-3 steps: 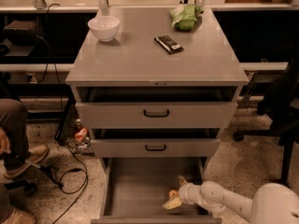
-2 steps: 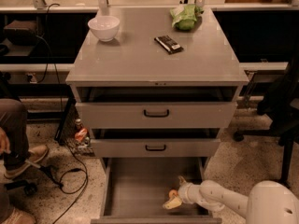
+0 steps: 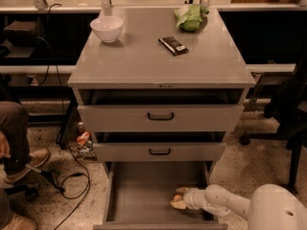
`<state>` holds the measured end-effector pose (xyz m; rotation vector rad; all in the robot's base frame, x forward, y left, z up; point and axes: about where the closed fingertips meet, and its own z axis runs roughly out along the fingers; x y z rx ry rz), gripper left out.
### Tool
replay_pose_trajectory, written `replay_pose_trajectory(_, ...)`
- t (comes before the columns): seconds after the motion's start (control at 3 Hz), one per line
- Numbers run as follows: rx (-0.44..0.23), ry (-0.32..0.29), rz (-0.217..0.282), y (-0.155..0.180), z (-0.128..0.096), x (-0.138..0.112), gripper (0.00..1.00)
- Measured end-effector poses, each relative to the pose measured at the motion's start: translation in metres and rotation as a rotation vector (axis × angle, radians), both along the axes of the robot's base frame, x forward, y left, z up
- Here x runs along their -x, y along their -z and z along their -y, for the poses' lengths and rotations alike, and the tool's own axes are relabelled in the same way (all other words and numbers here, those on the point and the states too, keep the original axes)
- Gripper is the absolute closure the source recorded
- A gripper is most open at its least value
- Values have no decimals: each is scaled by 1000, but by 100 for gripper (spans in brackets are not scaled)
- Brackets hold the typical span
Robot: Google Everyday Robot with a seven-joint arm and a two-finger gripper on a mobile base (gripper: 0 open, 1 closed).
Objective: Pick orange from bottom drawer and place on counter
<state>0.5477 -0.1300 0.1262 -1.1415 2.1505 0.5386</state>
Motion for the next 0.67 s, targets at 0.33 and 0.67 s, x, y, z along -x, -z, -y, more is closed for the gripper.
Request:
replay_pose_trajectory(0.33, -45, -21, 16, -5, 0, 1, 76)
replay_pose_trajectory(0.67, -92, -39, 12, -9, 1, 3, 99)
